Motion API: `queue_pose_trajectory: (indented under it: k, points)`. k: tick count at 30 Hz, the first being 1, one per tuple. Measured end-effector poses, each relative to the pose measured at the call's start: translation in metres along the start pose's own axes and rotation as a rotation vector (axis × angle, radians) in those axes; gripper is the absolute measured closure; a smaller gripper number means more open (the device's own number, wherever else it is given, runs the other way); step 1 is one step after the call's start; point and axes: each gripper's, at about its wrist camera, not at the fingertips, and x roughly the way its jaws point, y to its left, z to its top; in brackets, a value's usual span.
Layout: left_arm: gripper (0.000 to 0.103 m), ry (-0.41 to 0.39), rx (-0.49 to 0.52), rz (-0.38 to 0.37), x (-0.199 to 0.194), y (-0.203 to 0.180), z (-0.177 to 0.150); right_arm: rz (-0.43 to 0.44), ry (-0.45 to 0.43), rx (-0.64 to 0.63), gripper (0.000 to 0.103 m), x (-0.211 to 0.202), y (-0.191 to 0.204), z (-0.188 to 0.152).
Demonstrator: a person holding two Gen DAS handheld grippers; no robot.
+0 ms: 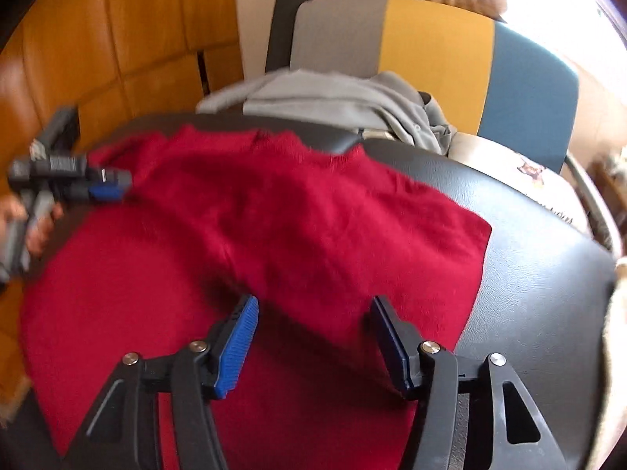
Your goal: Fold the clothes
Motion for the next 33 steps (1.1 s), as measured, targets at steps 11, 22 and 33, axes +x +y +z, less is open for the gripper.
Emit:
queue_pose_trajectory:
  k: [11,22,33]
  points:
    - [0.101,-0.059,0.046,-0.019,-0.024,-0.017,0.011,0.01,-0.04,0.022,0.092,-0.026,-0.009,-0.009]
    - [0.082,-0.129,0.091,0.28,-0.032,-0.023,-0.006,0.091,0.016,-0.014,0.039,-0.034,-0.003,-0.016]
    - [0.078,-0.078,0.342,0.167,0.028,-0.11,-0.008,0.097,0.009,0.201,0.043,0.029,-0.026,0.054]
